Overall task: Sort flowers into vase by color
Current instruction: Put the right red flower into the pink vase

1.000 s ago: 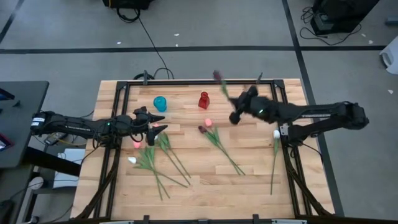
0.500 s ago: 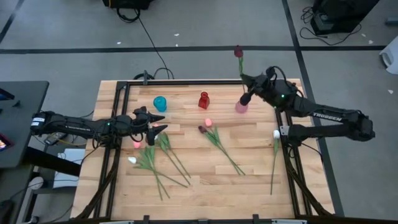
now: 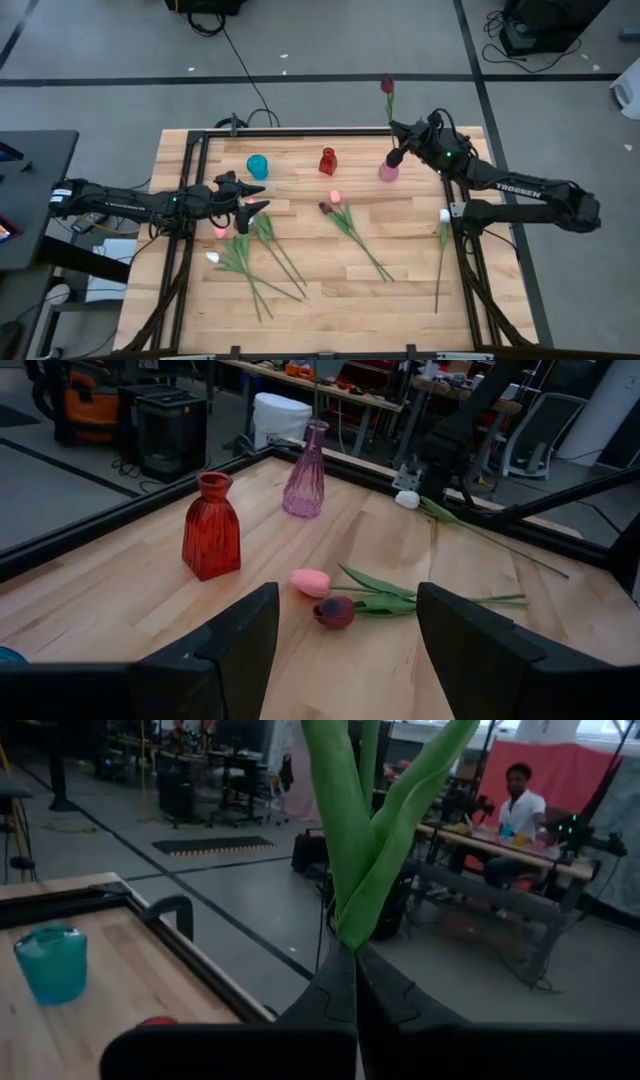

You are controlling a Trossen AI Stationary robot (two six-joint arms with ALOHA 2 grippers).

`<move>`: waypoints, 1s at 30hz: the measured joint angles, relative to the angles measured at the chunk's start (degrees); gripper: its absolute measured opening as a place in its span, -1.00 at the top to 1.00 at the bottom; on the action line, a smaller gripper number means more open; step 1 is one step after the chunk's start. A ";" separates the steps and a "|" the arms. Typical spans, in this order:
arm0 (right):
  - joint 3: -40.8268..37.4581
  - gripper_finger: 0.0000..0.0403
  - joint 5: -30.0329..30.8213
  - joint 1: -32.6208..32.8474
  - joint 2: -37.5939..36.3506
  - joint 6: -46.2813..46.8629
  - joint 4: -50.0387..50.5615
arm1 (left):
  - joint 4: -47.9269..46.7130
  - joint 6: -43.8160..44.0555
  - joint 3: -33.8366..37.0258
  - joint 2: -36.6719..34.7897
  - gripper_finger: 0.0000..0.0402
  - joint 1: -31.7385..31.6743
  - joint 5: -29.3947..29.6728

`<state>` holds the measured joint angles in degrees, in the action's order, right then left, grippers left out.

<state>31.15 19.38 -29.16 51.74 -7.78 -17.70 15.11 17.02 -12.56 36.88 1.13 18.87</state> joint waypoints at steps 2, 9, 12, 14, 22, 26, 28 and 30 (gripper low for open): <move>-2.08 1.00 0.00 0.02 -1.04 1.08 -0.54 | -0.06 0.00 0.00 -0.01 -0.21 -0.01 0.00; -9.77 0.97 0.03 1.39 -5.64 4.80 -0.53 | -0.42 0.11 0.00 0.00 -0.21 0.00 0.00; -13.16 0.97 0.16 1.78 -7.66 6.08 -0.58 | -0.44 0.11 -0.01 0.00 -0.21 -0.01 0.00; -15.02 0.96 0.19 1.88 -8.96 6.34 -0.61 | -0.44 0.11 0.00 0.00 -0.21 -0.01 0.00; -15.22 0.54 -3.29 1.90 -10.48 6.35 3.26 | -0.44 -0.07 0.00 0.00 -0.21 -0.01 0.00; -8.24 0.19 -4.28 2.56 -10.46 8.40 17.80 | -0.44 -0.11 -0.01 0.00 -0.21 -0.01 0.00; -3.94 0.07 -3.77 4.12 -10.32 11.12 26.26 | -0.44 -0.12 -0.01 0.00 -0.21 -0.01 0.00; -0.22 0.01 -1.86 6.40 -9.91 15.00 33.95 | -0.46 -0.15 -0.01 0.00 -0.21 0.01 0.00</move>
<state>30.94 17.51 -22.77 41.83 7.21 16.25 14.66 16.86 -12.58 36.88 1.15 18.87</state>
